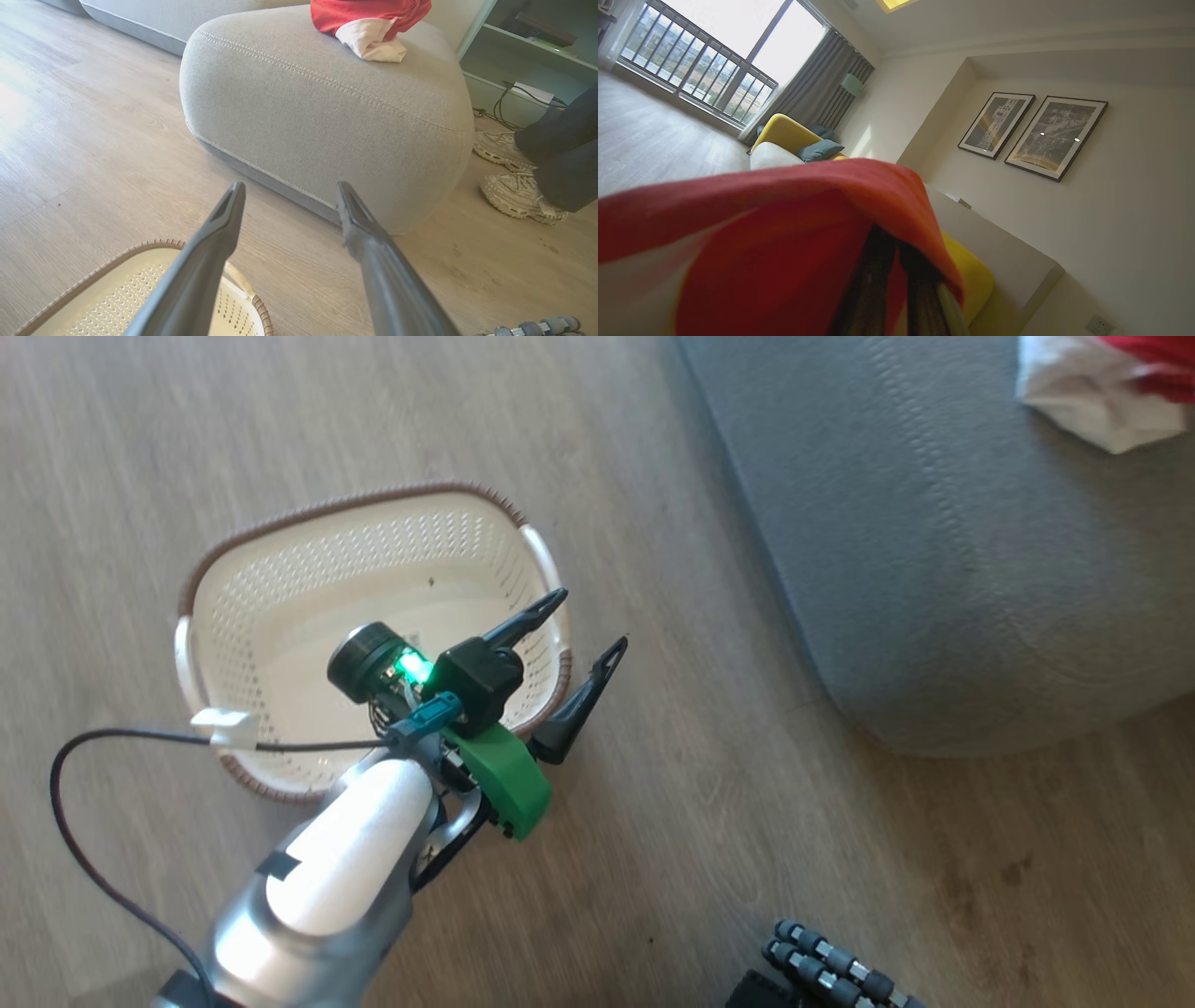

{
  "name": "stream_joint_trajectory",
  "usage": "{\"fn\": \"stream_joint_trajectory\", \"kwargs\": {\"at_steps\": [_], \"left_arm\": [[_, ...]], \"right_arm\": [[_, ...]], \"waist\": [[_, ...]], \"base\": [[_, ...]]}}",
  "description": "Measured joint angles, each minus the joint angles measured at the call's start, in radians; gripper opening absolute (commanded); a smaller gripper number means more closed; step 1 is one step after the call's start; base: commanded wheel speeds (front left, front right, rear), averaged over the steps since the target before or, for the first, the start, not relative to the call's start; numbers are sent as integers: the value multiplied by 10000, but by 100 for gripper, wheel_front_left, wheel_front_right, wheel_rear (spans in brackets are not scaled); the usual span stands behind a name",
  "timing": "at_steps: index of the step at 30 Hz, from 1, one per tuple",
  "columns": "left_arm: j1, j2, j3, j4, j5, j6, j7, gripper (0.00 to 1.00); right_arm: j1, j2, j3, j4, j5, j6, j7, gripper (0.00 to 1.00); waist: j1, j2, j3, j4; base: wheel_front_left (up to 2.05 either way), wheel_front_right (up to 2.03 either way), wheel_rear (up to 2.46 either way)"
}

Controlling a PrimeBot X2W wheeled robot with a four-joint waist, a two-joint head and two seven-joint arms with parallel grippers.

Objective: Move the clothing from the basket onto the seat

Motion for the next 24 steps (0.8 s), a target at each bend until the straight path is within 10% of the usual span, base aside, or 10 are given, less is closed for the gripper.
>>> {"fn": "stream_joint_trajectory", "kwargs": {"at_steps": [9, 21, 23, 24], "left_arm": [[-244, 94, -364, 67, 0, 0, -2, 100], [-455, 136, -309, 81, 0, 0, -2, 100], [-466, 136, -297, 81, 0, 0, -2, 100], [-478, 128, -268, 82, -2, 0, -2, 100]], "right_arm": [[-1466, -493, -2550, 2355, -1127, -2, 963, 0], [-132, 1200, -4566, 5106, -2178, -2, 1415, 0], [-41, 1202, -4606, 5296, -2182, -2, 1246, 56], [117, 1198, -4763, 5685, -2123, -2, 825, 100]], "waist": [[-1, 0, 873, 919], [-1, 0, 1785, 1538], [-2, 0, 1792, 1546], [-2, 0, 1781, 1542]], "base": [[0, 0, 0], [0, 0, 0], [0, 0, 0], [0, 0, 0]]}}
